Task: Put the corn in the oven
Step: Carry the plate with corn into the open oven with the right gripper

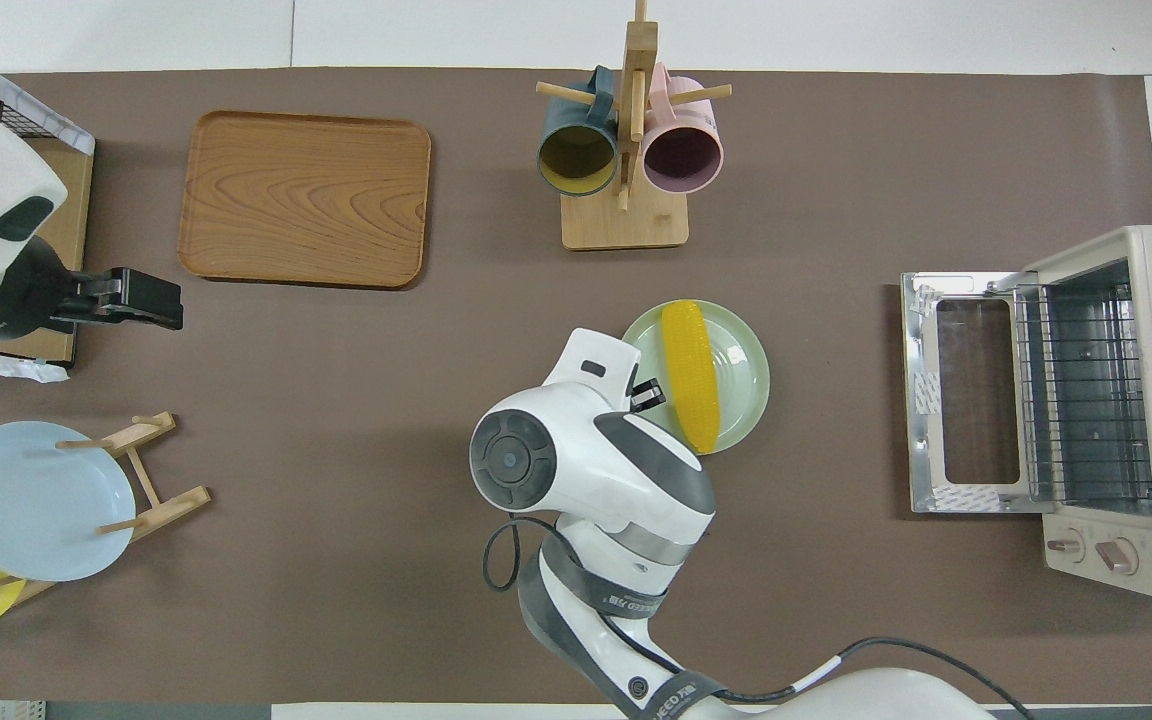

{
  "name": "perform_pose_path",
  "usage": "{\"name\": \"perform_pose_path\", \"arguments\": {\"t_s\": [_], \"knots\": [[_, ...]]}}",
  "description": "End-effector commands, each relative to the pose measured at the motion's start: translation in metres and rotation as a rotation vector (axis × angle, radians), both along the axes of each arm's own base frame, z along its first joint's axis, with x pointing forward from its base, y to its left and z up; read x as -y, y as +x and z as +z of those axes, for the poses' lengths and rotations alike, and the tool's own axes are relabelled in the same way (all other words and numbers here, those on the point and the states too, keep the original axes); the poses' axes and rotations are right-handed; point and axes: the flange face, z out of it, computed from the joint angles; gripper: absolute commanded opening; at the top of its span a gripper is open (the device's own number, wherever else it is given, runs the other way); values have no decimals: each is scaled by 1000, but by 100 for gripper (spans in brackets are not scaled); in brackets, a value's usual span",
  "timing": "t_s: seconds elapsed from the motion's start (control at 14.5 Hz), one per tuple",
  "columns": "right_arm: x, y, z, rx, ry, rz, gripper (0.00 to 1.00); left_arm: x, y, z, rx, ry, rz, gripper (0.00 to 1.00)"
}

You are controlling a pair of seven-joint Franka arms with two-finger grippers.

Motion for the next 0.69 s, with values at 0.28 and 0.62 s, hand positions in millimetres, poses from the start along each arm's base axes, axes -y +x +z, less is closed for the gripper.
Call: {"name": "perform_pose_path", "arguments": {"t_s": [0.28,0.62], "knots": [[128,15,50,-66,-93,-37,0,1,-11,2,-33,24,-13,100],[204,7,57,-146,-152,-130,0,-5,-11,5,-27,23,-3,100]]}}
